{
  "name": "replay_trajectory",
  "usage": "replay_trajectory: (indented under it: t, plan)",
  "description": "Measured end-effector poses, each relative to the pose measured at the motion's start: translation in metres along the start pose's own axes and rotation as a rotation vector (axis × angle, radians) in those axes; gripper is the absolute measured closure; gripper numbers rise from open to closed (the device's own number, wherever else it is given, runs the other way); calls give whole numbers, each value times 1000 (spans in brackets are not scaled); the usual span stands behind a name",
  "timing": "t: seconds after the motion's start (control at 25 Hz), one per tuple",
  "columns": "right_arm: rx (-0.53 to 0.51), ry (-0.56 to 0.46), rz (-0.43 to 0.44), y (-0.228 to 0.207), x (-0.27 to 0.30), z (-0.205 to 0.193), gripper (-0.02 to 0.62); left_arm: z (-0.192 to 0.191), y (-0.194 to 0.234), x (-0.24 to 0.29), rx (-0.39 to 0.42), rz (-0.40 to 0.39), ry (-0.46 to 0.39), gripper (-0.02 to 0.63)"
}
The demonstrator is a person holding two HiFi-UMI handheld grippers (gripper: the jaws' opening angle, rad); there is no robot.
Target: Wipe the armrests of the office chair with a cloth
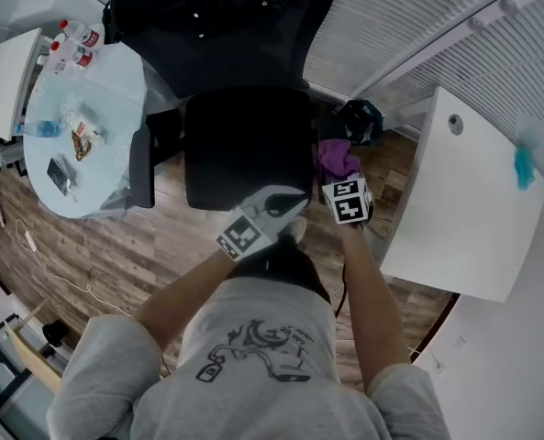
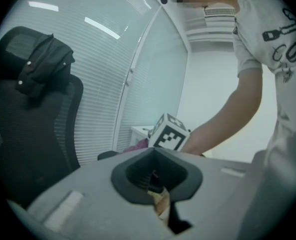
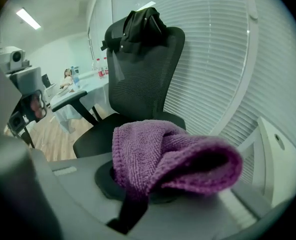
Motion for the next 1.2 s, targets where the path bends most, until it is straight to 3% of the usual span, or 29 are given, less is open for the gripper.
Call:
replay_trajectory:
  t: [0.56, 0.92, 1.2]
  plan:
    - [-20, 49, 31, -52, 43, 64, 566, -2, 7, -20, -14, 48, 5, 604]
    - [-9, 25, 51, -41, 31, 50, 566, 2, -3, -20, -5, 36, -5, 604]
    - [-25, 14, 47, -16, 8, 17, 566, 3, -9, -20, 1, 26, -1, 604]
Point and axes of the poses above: the fingertips, and each gripper's own axes: x forward along the fingers, y to its left, z out of its top, the point moved 6 cm from there along -x, backward along the fingers, and after that the axes turned 12 degrees about z, right-handed, at the moved point
